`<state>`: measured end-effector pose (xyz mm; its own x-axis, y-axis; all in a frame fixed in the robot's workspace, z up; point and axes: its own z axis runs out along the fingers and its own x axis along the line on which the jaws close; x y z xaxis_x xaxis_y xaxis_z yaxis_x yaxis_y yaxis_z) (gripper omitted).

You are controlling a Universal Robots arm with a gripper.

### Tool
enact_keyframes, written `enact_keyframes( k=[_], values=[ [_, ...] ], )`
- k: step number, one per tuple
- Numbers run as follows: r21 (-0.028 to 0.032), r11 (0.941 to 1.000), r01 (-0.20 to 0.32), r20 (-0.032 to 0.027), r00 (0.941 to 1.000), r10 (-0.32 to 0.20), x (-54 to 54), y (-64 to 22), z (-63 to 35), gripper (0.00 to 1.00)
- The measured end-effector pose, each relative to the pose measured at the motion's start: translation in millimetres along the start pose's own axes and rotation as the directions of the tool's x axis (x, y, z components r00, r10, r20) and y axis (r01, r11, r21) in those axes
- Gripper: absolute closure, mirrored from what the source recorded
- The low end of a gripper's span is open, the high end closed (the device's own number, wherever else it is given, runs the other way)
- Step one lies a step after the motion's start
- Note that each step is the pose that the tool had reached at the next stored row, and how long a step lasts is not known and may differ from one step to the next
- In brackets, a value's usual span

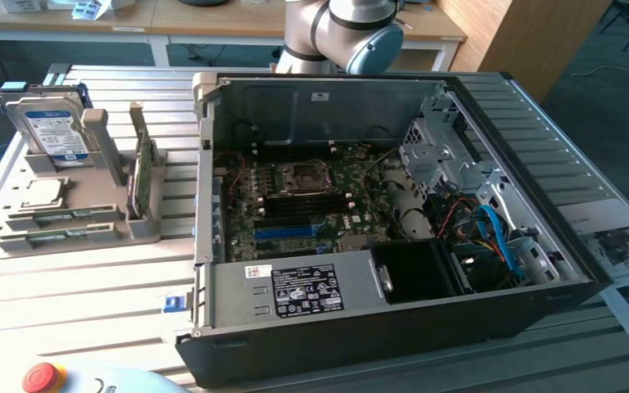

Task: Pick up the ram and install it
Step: 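Pick up the ram and move it above insertion slot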

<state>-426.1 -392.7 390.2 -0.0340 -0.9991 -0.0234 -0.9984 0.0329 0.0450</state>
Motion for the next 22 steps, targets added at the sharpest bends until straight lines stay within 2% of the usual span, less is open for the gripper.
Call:
enact_keyframes(
  k=[14,22],
  values=[
    [-0.0001,1.0,0.009,-0.0004,1.0,-0.009,0.0,-0.2,0.5,0.9],
    [0.0001,1.0,0.008,-0.0065,0.9999,-0.008,0.2,-0.4,7.8,0.9]
  ],
)
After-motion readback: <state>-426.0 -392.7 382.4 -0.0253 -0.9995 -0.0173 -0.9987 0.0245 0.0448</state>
